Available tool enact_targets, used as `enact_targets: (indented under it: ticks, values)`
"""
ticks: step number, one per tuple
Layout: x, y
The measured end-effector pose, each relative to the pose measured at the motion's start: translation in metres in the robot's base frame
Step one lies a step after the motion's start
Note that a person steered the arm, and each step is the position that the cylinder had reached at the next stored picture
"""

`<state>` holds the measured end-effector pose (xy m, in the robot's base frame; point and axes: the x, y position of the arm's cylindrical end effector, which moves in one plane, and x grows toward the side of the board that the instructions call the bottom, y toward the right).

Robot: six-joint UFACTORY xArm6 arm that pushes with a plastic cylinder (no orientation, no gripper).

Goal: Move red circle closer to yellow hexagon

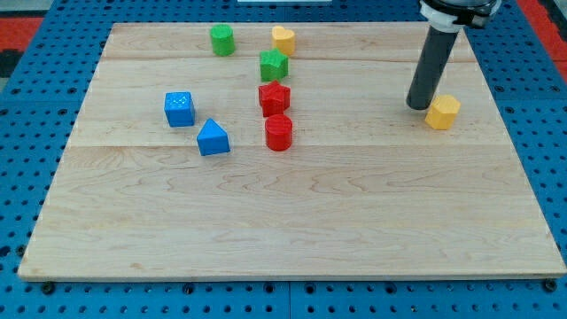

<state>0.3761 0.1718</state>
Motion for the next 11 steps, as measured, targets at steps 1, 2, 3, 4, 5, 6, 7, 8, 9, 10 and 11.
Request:
enact_targets:
  ticks: [1, 2, 3, 4, 5, 6, 7, 8, 9, 10, 11]
  values:
    - [0.048, -0.037]
    - [0.111, -0.055]
    - [0.132, -0.105]
    - [0.116, -0.186]
    - [0.082, -0.22]
    - [0.049, -0.218]
    - [0.036, -0.154]
    - [0.04, -0.057]
    - [0.05, -0.117]
    - [0.094, -0.068]
    - [0.083, -0.024]
